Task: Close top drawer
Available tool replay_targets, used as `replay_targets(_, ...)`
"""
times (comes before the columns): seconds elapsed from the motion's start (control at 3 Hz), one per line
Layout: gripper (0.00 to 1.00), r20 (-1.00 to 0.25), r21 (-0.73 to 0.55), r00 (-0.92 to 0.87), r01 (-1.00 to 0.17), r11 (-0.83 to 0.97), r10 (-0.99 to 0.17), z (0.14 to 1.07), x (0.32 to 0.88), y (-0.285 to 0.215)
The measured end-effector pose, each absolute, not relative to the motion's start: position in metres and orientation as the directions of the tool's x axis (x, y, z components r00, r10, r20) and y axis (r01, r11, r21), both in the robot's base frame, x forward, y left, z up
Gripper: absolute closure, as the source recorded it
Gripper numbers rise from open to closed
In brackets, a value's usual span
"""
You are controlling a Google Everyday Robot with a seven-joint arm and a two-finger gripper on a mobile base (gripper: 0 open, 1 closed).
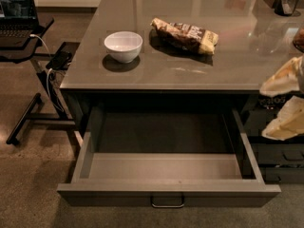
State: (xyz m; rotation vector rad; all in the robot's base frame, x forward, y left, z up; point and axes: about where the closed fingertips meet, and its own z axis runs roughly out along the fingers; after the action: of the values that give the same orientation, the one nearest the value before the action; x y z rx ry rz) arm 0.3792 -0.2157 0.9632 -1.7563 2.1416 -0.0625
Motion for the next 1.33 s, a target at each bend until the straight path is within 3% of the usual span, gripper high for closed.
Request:
replay_targets(0.33,0.64,-0.306,-0.238,-0.152,-0.944,0.23,-0.94,0.9484,0.3383,-0.2172)
replay_targets(0.67,0.87,-0.316,-0.235,-0.147,-0.945,0.227,-0.938,0.9485,0.3352,-0.2131)
replay_targets(1.0,1.0,-0.314,-0.237,-0.146,-0.945,0.227,-0.938,0.9493,0.3354,-0.213)
replay_targets(1.33,1.0,-0.314,-0.238,-0.146,-0.945,0.226,-0.938,0.9495,0.3353,-0.2127)
